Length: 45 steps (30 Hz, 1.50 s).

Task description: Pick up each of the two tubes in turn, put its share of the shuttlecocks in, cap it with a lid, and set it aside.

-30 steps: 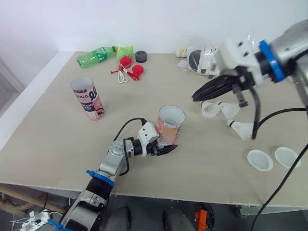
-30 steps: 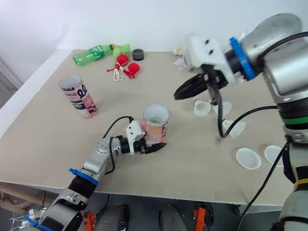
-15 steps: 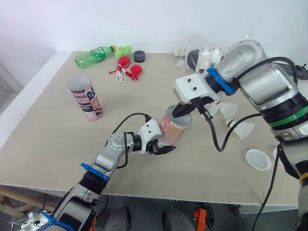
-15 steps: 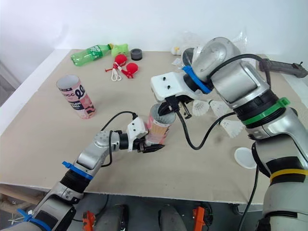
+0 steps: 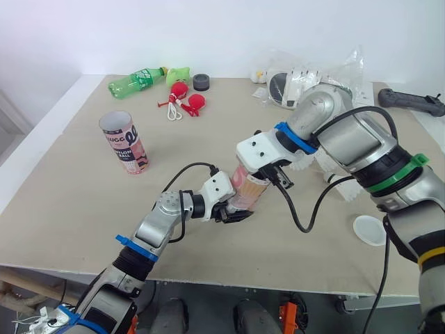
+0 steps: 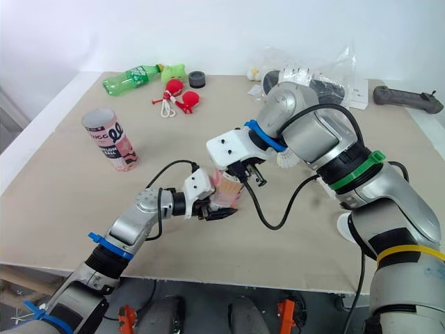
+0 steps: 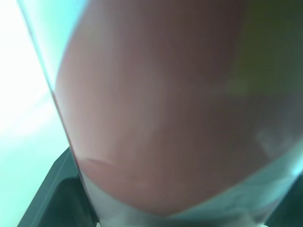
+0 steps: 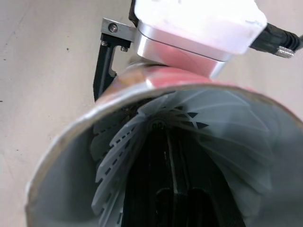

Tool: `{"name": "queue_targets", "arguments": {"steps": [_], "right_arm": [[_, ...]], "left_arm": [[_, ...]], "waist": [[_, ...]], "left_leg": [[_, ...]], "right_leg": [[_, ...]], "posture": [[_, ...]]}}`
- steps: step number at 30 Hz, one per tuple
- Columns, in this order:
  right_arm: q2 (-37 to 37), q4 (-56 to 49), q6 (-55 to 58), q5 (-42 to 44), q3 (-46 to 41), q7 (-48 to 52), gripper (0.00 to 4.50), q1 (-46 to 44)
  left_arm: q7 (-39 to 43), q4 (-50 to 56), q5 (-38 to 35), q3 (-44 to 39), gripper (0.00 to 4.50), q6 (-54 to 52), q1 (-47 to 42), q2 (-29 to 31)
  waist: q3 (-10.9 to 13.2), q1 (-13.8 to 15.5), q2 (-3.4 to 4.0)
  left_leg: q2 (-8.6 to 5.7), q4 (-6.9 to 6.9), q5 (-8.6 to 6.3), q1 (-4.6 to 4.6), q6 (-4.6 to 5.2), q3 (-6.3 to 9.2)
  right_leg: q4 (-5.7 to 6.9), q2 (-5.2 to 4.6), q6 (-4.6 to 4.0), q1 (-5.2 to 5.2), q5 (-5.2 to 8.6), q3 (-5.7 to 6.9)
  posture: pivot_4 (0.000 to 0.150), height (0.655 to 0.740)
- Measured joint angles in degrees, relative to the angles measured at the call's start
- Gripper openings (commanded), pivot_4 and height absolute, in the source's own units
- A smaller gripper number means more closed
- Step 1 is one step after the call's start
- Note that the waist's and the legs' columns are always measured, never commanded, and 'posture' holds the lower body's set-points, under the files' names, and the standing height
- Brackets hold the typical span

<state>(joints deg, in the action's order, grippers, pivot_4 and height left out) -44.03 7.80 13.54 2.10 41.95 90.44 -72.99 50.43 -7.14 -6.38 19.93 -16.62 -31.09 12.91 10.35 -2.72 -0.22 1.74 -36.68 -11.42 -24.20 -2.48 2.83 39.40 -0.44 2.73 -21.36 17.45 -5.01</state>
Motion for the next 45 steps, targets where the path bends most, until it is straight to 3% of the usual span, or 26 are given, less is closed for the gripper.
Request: {"name": "queue_targets", "arguments": {"steps": [16, 21, 24, 31, 37, 45], "right_arm": [[-7.7, -2.1, 7.8, 12.3, -6.9, 0.0, 0.07, -5.0], [-14.0, -4.9, 10.3, 19.5, -12.6, 0.0, 0.07, -4.6], [-20.8, -5.6, 10.1, 21.5, -15.6, 0.0, 0.92, -0.9], [-37.7, -1.9, 3.8, 15.6, -16.2, 0.0, 4.34, 17.8], [-42.2, 2.9, -1.3, 10.3, -19.8, -0.5, 4.43, 35.0], [-35.5, 13.8, -3.8, 0.9, -21.1, -2.0, 4.43, 38.1]], "left_arm": [[0.2, 0.0, -0.2, 0.4, 3.13, 0.5, 0.0, 0.1], [0.0, -1.2, -0.4, 0.3, 3.13, 2.2, 0.3, -1.1], [-0.5, -2.5, -0.7, -0.2, 3.13, 4.6, 1.2, -2.3], [-1.7, -5.6, -3.1, -3.1, 3.13, 9.4, 3.7, -5.4], [-2.5, -6.2, -3.3, -3.7, 3.13, 10.8, 4.6, -6.7], [-2.5, -6.2, -3.2, -3.8, 3.13, 11.3, 5.1, -6.9]], "waist": [[0.0, 0.1, 0.01], [0.0, 0.5, 0.0], [0.0, 0.8, -0.03], [0.0, 1.2, 0.17], [0.0, 1.2, 0.29], [0.0, 1.2, 0.37]], "left_leg": [[-0.08, 0.03, 0.03, -0.07, -0.02, 0.24], [-0.13, 0.05, 0.04, -0.15, -0.02, 0.32], [-0.21, 0.05, 0.04, -0.15, -0.02, 0.31], [-0.26, 0.07, 0.04, -0.17, -0.02, 0.18], [-0.22, 0.13, 0.09, -0.12, 0.0, 0.14], [-0.22, 0.13, 0.16, -0.05, -0.03, 0.03]], "right_leg": [[-0.02, -0.06, -0.06, 0.03, 0.05, 0.21], [-0.11, -0.12, -0.04, 0.07, 0.08, 0.29], [-0.16, -0.22, -0.02, 0.11, 0.09, 0.32], [-0.17, -0.31, 0.02, 0.03, 0.11, 0.26], [-0.16, -0.24, 0.0, 0.06, 0.1, 0.21], [-0.15, -0.22, 0.03, 0.09, 0.08, 0.12]], "posture": [[0.15, 0.74], [0.15, 0.74], [0.15, 0.74], [0.15, 0.74], [0.15, 0.74], [0.15, 0.74]]}}
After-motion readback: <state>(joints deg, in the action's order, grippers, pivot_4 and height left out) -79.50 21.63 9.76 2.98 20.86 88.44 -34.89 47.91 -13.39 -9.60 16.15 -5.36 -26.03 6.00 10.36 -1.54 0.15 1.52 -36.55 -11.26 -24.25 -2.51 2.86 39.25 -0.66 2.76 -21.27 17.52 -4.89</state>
